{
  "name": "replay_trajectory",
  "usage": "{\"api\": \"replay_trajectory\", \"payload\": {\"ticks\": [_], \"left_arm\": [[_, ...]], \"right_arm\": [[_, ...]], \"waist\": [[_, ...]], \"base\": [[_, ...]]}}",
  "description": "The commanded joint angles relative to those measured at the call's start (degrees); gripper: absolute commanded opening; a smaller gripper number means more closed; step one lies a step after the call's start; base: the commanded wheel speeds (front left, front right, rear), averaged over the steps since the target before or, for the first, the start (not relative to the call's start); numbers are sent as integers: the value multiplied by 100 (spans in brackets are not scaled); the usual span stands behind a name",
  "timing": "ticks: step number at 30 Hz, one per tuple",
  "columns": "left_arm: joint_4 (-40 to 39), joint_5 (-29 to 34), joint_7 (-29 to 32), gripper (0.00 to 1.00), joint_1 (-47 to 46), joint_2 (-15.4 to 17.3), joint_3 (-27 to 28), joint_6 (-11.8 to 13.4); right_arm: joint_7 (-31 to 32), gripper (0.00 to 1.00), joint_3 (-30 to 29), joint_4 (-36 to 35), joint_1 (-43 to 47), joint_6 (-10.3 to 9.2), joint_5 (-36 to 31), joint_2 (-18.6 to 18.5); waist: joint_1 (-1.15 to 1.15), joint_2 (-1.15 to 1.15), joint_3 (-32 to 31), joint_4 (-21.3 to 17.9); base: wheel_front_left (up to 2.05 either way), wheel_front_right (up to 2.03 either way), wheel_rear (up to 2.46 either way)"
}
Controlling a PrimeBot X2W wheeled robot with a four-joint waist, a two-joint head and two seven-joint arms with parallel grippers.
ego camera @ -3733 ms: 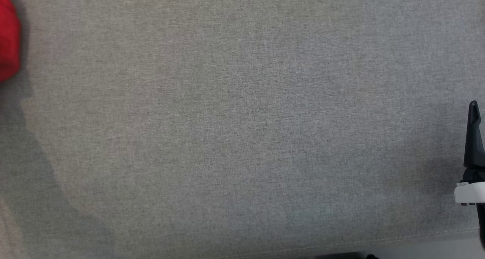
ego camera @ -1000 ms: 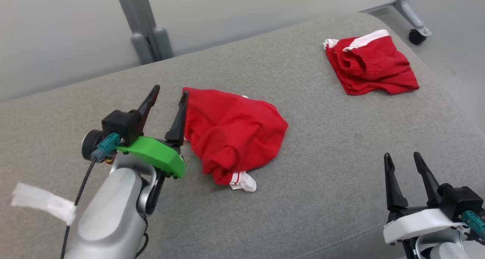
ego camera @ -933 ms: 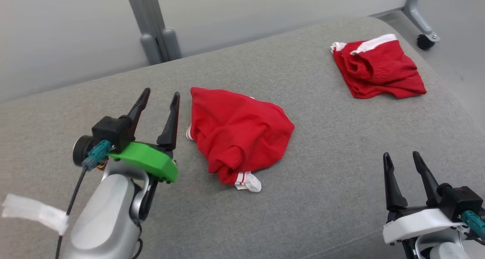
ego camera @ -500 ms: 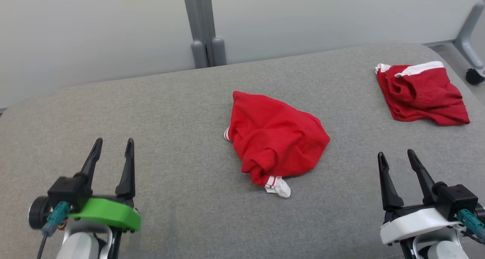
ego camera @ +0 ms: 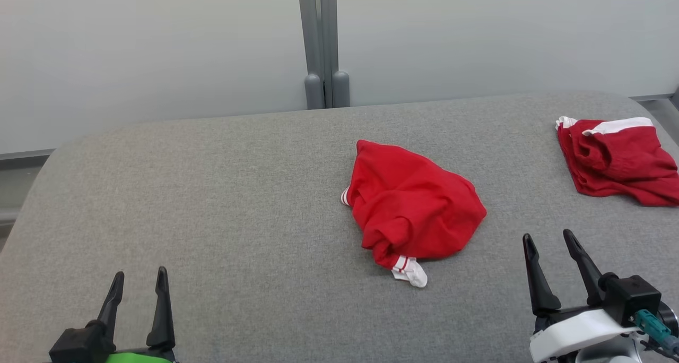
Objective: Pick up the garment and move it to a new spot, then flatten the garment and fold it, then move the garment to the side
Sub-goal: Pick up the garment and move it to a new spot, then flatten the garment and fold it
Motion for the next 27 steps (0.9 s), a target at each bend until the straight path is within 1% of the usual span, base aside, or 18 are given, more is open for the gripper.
{"api": "replay_trajectory", "payload": {"ticks": [1, 7, 12, 18, 27], "left_arm": [[-30, 48, -1, 100, 133, -55, 73, -31], [-40, 151, -1, 100, 264, -215, 245, -106], [-11, 171, -1, 100, 245, -309, 295, -156], [28, 163, -1, 100, 236, -345, 250, -188], [34, 164, -1, 100, 221, -306, 186, -204]], "right_arm": [[-15, 100, 18, 22, 137, -3, 39, 2], [-15, 100, 67, 72, 335, -3, 58, 49], [-15, 100, 102, 104, 309, -2, 87, 36], [-15, 100, 118, 122, 290, -3, 85, 23], [-15, 100, 70, 163, 325, -2, 107, 13]], "waist": [[0, 0, -20, 1], [0, 0, -48, 21], [0, 0, -45, 5], [0, 0, -31, -16], [0, 0, -23, -4]], "base": [[0, 0, 0], [0, 0, 0], [0, 0, 0], [0, 0, 0], [0, 0, 0]]}}
